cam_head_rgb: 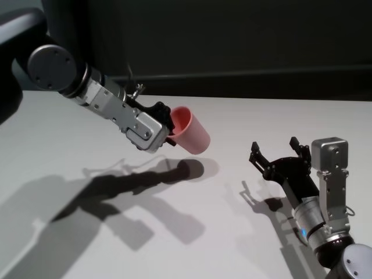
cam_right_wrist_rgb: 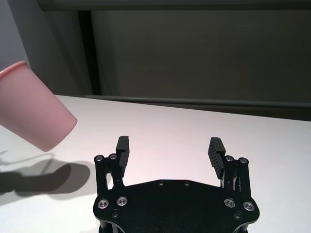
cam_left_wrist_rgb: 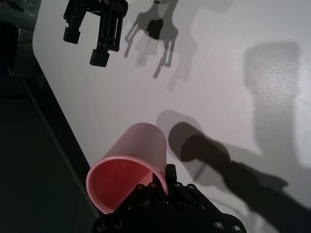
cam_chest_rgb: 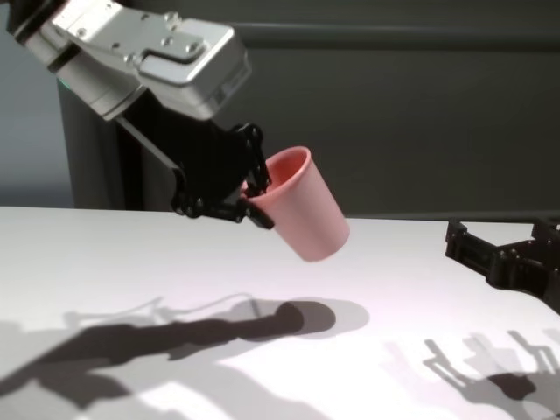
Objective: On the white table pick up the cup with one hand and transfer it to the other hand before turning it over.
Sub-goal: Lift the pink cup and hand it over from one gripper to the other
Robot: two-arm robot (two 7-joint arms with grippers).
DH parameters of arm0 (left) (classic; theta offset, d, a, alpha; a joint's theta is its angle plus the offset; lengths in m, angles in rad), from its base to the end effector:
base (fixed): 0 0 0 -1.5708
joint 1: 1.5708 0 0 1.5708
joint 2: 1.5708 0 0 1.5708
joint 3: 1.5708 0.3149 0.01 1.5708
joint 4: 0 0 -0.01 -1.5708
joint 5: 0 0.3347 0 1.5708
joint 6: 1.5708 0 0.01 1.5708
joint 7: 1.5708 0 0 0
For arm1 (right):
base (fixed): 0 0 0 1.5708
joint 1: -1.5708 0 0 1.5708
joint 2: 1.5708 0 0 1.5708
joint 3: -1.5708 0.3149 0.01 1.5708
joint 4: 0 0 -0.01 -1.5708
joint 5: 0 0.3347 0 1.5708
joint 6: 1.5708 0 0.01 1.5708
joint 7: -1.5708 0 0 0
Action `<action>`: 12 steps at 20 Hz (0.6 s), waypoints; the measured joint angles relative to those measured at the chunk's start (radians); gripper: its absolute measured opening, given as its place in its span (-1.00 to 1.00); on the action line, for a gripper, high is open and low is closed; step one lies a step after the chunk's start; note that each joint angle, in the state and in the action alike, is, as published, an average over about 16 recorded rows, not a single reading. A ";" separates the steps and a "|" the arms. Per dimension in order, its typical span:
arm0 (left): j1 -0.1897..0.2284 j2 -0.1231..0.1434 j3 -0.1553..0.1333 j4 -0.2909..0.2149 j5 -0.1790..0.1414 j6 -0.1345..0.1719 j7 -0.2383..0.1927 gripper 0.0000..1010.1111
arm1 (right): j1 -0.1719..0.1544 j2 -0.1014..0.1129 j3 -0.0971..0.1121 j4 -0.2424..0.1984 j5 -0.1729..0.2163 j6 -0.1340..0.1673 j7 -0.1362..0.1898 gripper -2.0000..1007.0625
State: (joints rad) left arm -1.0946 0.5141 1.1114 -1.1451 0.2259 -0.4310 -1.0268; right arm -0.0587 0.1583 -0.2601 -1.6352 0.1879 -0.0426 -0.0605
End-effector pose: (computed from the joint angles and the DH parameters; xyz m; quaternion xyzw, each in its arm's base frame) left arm 0.5483 -0.0233 -0.1238 0.4328 -0.4583 -0.1252 0.7662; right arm 0.3237 0.0423 -0.3324 0.0184 0.0178 -0.6310 0.7753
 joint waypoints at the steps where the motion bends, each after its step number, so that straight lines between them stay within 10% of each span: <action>1: 0.004 0.004 -0.013 -0.003 -0.019 0.007 0.005 -0.90 | 0.000 0.000 0.000 0.000 0.000 0.000 0.000 0.99; 12: 0.080 0.007 -0.211 -0.019 -0.316 0.134 0.042 -0.90 | 0.000 0.000 0.000 0.000 0.000 0.000 0.000 0.99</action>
State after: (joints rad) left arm -1.0150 0.5209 0.8999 -1.1641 -0.0898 -0.2966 -0.9846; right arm -0.0587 0.1583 -0.2601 -1.6352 0.1879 -0.0426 -0.0605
